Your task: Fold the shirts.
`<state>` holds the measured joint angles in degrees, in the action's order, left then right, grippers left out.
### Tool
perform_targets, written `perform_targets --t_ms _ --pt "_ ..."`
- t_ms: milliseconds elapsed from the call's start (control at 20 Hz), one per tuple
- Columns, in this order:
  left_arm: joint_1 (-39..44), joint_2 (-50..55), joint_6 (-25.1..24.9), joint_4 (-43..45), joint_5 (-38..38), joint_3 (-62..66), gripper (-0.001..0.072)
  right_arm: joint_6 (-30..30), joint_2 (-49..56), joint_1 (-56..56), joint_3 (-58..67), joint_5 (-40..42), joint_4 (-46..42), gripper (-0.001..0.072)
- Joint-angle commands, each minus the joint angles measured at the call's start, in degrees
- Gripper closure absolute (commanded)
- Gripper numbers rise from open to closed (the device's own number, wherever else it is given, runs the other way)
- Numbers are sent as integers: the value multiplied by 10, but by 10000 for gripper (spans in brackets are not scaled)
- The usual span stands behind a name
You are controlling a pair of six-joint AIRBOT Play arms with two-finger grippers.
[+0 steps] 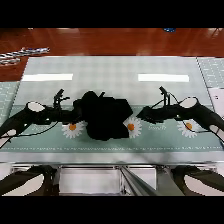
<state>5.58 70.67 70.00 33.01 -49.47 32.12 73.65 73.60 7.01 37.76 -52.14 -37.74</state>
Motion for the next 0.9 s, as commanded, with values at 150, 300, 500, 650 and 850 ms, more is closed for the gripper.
perform_targets --t_ms 150,300,500,650,850 --pt "0 2 -1 0 -7 5 688 -4 129 59 108 21 47 304" --pt "0 2 -1 0 -7 5 688 0 175 85 164 13 47 307" --pt "-17 -3 -2 0 -35 23 688 -38 189 92 226 -6 41 682" --pt "-63 -36 -4 0 -85 92 688 -30 165 70 299 -66 -13 682" --pt "-137 -111 15 -1 -108 267 688 27 84 13 469 -120 -123 682"
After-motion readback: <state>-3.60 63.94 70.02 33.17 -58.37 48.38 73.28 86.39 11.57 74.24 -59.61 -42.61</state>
